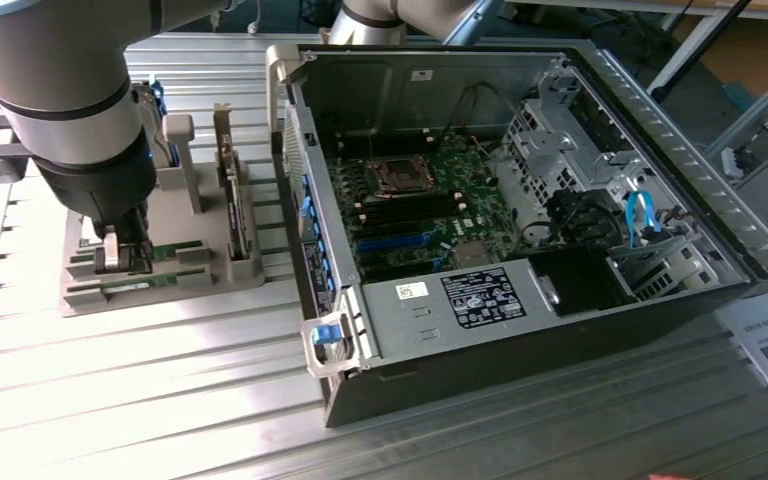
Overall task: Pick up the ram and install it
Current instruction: 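Pick up the ram and move it above insertion slot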
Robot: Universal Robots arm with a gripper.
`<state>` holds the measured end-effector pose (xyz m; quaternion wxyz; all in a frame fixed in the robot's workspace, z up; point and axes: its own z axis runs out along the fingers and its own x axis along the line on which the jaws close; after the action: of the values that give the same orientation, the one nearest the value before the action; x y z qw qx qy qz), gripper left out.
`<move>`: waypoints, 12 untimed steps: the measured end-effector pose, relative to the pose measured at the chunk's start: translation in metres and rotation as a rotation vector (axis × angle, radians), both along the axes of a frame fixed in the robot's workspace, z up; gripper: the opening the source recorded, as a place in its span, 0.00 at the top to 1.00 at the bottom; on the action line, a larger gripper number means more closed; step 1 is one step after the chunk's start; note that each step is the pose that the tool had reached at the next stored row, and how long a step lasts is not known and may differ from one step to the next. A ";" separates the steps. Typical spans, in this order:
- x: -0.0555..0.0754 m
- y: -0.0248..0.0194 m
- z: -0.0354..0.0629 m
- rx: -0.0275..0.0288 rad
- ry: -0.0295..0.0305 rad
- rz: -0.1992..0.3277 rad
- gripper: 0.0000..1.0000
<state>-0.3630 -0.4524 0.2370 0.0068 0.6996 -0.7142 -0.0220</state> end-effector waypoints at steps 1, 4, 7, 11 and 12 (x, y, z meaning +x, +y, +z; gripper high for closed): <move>0.001 -0.0001 0.0000 0.0001 -0.0001 0.000 0.70; 0.003 -0.0005 0.0001 -0.0001 0.0001 0.000 0.70; 0.007 -0.0007 0.0001 -0.0001 0.0002 0.000 0.70; 0.009 -0.0007 0.0000 -0.0001 0.0002 0.000 0.70; 0.009 -0.0007 0.0000 -0.0001 0.0003 0.000 0.70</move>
<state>-0.3539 -0.4531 0.2370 0.0070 0.6996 -0.7142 -0.0221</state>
